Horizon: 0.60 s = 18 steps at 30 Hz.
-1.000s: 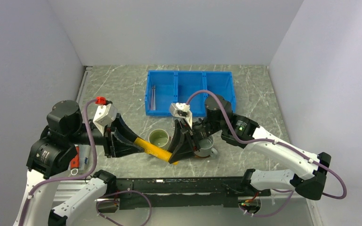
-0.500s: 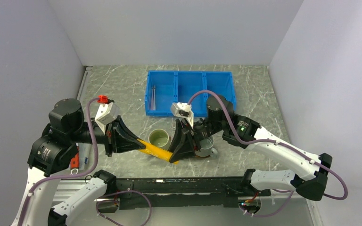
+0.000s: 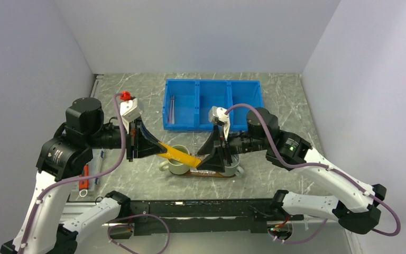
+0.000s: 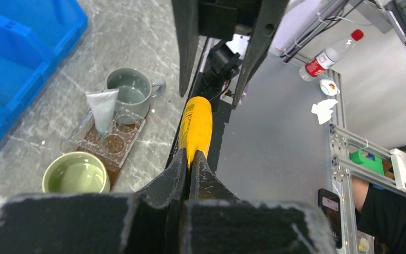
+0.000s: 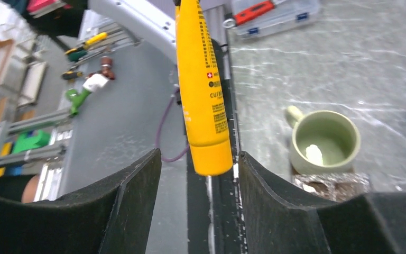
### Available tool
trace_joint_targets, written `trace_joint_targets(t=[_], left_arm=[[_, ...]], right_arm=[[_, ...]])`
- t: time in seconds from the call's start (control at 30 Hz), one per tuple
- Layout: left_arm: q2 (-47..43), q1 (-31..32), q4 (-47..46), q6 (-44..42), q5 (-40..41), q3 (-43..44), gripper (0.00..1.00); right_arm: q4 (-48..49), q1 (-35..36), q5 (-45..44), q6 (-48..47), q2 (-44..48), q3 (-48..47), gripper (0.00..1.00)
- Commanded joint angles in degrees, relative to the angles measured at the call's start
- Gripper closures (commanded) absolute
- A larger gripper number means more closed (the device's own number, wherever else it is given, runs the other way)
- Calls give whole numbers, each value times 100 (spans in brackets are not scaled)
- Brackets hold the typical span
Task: Prepare toiletry sets of a toothbrush and toothpaste on the tray
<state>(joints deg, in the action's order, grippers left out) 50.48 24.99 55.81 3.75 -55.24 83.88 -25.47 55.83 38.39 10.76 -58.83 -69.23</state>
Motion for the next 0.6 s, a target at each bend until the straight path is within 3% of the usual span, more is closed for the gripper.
trace_joint_targets(t=[0.0, 0.37, 0.57], left_arm=[[154, -4, 172, -30, 399, 258, 100], [679, -4, 270, 654, 666, 342, 100], [754, -3, 55, 1216, 685, 154, 100]], right_arm=[[-531, -22, -1352, -326, 256, -277, 42], [128, 26, -1411, -658, -70, -382, 33], [549, 412, -1791, -1010, -282, -363, 31]])
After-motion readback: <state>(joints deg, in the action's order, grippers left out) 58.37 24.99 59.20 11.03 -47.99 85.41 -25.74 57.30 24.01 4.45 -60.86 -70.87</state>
